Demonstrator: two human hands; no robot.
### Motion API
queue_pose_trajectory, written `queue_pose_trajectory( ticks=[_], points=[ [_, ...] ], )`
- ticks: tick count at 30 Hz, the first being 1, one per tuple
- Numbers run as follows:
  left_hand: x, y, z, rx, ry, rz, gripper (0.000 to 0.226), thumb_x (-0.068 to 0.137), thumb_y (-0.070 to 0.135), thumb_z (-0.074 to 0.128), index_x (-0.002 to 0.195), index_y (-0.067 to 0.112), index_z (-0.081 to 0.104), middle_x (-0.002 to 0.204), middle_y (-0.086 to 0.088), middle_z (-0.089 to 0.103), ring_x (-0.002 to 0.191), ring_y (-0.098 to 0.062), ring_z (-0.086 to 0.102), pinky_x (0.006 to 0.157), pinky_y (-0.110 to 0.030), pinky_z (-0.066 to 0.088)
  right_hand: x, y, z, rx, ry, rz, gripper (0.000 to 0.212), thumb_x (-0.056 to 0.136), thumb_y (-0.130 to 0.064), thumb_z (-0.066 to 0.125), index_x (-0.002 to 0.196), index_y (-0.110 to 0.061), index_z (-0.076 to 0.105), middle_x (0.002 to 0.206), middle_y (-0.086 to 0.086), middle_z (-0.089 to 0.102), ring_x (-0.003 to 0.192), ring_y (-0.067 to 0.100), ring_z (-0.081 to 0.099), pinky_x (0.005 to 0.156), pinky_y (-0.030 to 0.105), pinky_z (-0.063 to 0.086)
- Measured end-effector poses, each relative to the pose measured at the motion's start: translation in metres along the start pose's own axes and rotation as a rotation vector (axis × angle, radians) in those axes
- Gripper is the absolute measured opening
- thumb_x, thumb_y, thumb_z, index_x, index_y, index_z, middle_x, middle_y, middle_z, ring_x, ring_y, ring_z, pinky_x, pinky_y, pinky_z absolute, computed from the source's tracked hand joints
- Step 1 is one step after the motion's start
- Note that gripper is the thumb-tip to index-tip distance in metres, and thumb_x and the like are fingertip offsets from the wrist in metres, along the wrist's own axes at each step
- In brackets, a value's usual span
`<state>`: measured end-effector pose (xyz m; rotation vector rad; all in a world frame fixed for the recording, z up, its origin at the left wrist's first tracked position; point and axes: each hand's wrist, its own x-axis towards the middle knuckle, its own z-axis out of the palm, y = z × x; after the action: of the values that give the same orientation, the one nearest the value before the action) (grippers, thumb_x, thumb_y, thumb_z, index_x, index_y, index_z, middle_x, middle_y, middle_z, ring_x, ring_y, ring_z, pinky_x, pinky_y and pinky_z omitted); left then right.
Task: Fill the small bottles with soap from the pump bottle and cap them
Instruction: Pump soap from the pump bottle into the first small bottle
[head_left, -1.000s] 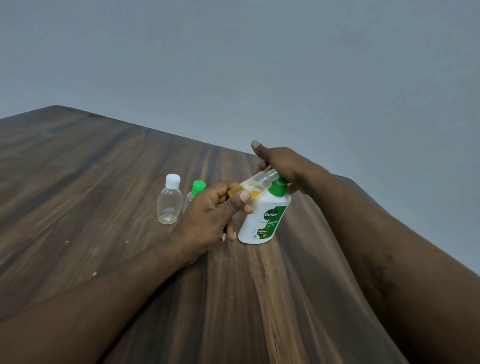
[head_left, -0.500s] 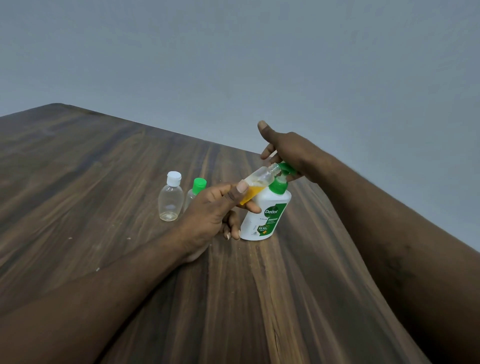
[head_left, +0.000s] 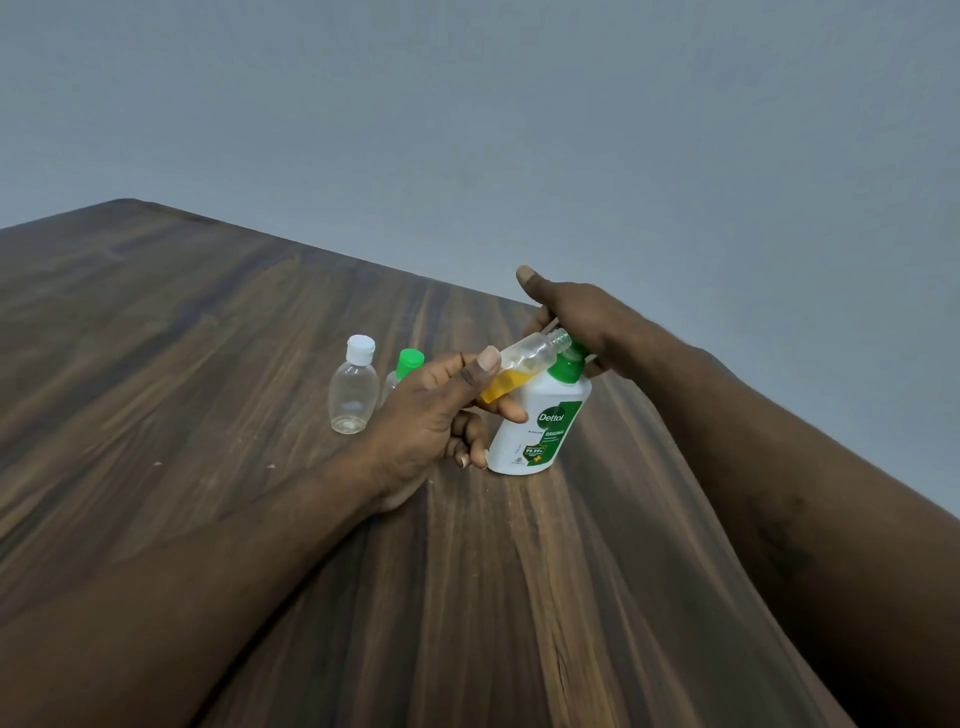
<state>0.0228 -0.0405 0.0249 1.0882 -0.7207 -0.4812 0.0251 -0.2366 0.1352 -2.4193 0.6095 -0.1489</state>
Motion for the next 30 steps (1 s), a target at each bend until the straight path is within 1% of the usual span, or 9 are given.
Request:
queue_pose_trajectory(
  ticks=[2, 6, 9, 12, 16, 19, 22, 27, 30],
  points=[
    [0.0, 0.001, 0.001, -0.001, -0.009, 0.007, 0.044, 0.101, 0.05, 0.049, 0.115, 0.013, 0.066, 0.102, -0.015, 0.076, 0.05, -0.02, 0.056, 0.046, -0.026, 0.042, -0.003, -0.006, -0.009, -0.006, 0.011, -0.014, 0.083, 0.09, -0.088, 0.037, 0.103, -0.014, 0.072, 0.104, 0.006, 0.072, 0.093, 0.026, 0.069, 0.079, 0.04, 0.057],
    [0.0, 0.001, 0.002, -0.01, -0.007, 0.017, 0.047, 0.099, 0.051, 0.049, 0.116, 0.011, 0.065, 0.101, -0.014, 0.076, 0.049, -0.019, 0.055, 0.046, -0.025, 0.041, -0.008, -0.016, -0.022, 0.046, 0.026, -0.029, 0.084, 0.093, -0.085, 0.03, 0.107, -0.013, 0.071, 0.106, 0.008, 0.066, 0.097, 0.025, 0.065, 0.073, 0.036, 0.055],
    [0.0, 0.001, 0.002, -0.01, -0.003, 0.019, 0.044, 0.1, 0.05, 0.048, 0.115, 0.012, 0.066, 0.101, -0.014, 0.076, 0.049, -0.019, 0.055, 0.045, -0.024, 0.041, -0.007, -0.01, -0.01, 0.007, -0.013, -0.005, 0.083, 0.095, -0.083, 0.03, 0.108, -0.013, 0.071, 0.108, 0.008, 0.069, 0.096, 0.026, 0.066, 0.076, 0.038, 0.053],
    [0.0, 0.001, 0.0, -0.009, -0.001, 0.008, 0.041, 0.101, 0.049, 0.049, 0.113, 0.014, 0.066, 0.1, -0.015, 0.076, 0.049, -0.019, 0.055, 0.044, -0.023, 0.042, -0.006, -0.001, 0.002, 0.037, -0.049, 0.049, 0.078, 0.095, -0.082, 0.034, 0.104, -0.013, 0.07, 0.107, 0.01, 0.073, 0.095, 0.028, 0.068, 0.078, 0.041, 0.052],
    [-0.001, -0.001, -0.002, 0.002, 0.002, 0.0, 0.038, 0.104, 0.046, 0.048, 0.113, 0.015, 0.067, 0.1, -0.015, 0.076, 0.048, -0.017, 0.056, 0.044, -0.022, 0.043, -0.004, 0.0, 0.006, 0.03, -0.049, 0.036, 0.074, 0.094, -0.082, 0.038, 0.101, -0.015, 0.069, 0.103, 0.006, 0.072, 0.095, 0.027, 0.068, 0.083, 0.043, 0.052],
    [0.0, -0.001, -0.002, 0.005, 0.005, -0.003, 0.04, 0.104, 0.047, 0.048, 0.115, 0.013, 0.067, 0.101, -0.015, 0.076, 0.049, -0.018, 0.056, 0.045, -0.022, 0.043, -0.005, -0.001, 0.006, 0.008, -0.038, 0.021, 0.077, 0.095, -0.082, 0.036, 0.099, -0.014, 0.071, 0.102, 0.007, 0.073, 0.094, 0.027, 0.069, 0.081, 0.042, 0.052],
    [0.0, 0.0, -0.001, 0.007, 0.004, 0.003, 0.043, 0.103, 0.048, 0.048, 0.118, 0.013, 0.066, 0.103, -0.015, 0.076, 0.05, -0.018, 0.056, 0.046, -0.023, 0.043, -0.009, -0.006, -0.002, -0.008, -0.023, 0.011, 0.084, 0.094, -0.084, 0.032, 0.107, -0.012, 0.072, 0.105, 0.007, 0.072, 0.095, 0.026, 0.068, 0.077, 0.04, 0.052],
    [0.0, 0.001, 0.0, 0.003, 0.0, 0.018, 0.046, 0.1, 0.05, 0.048, 0.119, 0.012, 0.066, 0.104, -0.014, 0.076, 0.05, -0.018, 0.056, 0.047, -0.026, 0.042, -0.008, -0.014, -0.018, -0.041, 0.031, -0.019, 0.087, 0.089, -0.09, 0.027, 0.103, -0.016, 0.072, 0.109, 0.009, 0.069, 0.099, 0.027, 0.067, 0.082, 0.042, 0.059],
    [0.0, 0.001, -0.001, -0.004, 0.0, 0.022, 0.043, 0.101, 0.049, 0.049, 0.117, 0.014, 0.066, 0.104, -0.015, 0.076, 0.05, -0.019, 0.056, 0.045, -0.023, 0.043, -0.005, -0.011, -0.01, -0.037, 0.017, 0.005, 0.087, 0.091, -0.088, 0.03, 0.109, -0.012, 0.07, 0.112, 0.006, 0.069, 0.101, 0.028, 0.067, 0.085, 0.044, 0.057]
  ],
)
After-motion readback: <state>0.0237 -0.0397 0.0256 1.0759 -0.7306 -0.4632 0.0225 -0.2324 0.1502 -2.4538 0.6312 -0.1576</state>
